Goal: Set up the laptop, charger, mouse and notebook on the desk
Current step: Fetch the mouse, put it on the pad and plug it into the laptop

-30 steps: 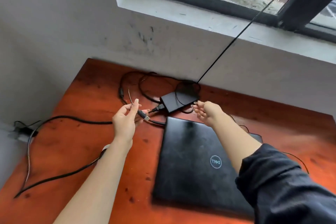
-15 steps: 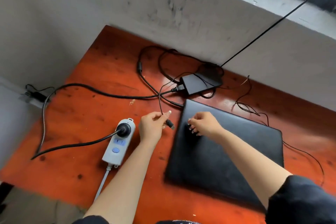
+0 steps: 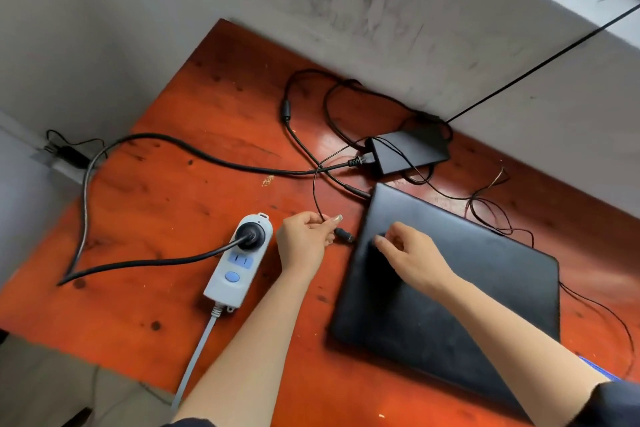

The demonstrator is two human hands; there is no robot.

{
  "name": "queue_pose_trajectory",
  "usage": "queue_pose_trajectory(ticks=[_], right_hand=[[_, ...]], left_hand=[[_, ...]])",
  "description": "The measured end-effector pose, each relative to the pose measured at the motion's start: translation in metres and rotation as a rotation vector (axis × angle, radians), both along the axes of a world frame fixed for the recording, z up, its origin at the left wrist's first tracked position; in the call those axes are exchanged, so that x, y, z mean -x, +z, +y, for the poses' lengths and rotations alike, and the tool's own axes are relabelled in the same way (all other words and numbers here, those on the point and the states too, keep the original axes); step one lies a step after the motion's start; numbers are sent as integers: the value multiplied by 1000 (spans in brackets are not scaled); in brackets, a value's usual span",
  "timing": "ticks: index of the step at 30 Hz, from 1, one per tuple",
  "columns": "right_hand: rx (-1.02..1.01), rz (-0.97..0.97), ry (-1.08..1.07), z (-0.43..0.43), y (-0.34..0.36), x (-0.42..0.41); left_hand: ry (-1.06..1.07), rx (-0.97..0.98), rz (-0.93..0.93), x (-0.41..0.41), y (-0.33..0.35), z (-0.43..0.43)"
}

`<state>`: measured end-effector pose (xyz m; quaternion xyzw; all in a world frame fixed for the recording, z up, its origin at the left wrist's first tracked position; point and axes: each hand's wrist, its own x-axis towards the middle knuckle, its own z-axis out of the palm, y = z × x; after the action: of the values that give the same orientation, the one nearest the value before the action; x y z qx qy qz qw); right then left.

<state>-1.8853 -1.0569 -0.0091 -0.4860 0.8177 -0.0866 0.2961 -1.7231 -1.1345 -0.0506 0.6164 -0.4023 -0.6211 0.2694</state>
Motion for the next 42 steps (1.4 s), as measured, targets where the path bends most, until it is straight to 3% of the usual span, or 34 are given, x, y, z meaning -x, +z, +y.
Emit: queue_pose_trajectory(ticks=[5,12,25,35,38,42], right_hand=[[-31,183,174,5,-6,-2],[-134,-2,166,0,-1,12],[-81,-14,117,12,1,13],[-229,-95,235,6,9,14],[-223,-5,308,11,13,16],[-69,175,330,17,11,12]], left_hand=[[26,-18,5,3,-2,0],[35,-71,22,-5,-4,7],[27,-79,-20,-6,2,11],[-100,-96,-60,-9,0,3],[-180,-96,-71,-10,1,0],[-222,-85,-73,-11,3,-4]])
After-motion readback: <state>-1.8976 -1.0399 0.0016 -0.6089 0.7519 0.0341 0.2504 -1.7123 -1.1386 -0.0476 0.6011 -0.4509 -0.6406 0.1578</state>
